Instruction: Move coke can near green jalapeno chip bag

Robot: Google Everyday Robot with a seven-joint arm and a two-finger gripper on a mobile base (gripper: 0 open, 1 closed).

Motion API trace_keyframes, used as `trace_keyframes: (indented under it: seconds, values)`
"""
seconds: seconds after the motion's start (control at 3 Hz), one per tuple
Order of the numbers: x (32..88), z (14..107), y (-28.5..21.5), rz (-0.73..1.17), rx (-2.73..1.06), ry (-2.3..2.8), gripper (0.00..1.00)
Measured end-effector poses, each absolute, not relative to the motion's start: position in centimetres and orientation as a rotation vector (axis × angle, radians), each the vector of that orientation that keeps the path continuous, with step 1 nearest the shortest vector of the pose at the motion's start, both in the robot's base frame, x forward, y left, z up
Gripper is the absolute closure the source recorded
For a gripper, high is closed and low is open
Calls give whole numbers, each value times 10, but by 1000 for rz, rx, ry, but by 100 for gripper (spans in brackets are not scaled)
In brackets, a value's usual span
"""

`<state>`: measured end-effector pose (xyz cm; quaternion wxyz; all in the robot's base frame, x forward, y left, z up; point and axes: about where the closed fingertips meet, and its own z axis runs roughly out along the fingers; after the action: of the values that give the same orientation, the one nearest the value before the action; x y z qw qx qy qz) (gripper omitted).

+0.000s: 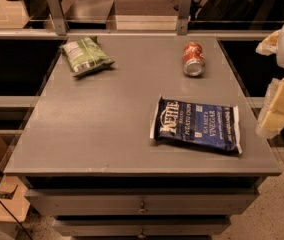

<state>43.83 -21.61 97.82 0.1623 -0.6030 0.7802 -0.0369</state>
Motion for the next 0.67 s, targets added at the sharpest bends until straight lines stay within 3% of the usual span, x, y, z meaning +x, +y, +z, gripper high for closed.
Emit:
trace_keyframes:
  seconds: [0.67]
  values:
    - [441,979,-213,-65,-1692,2202,0]
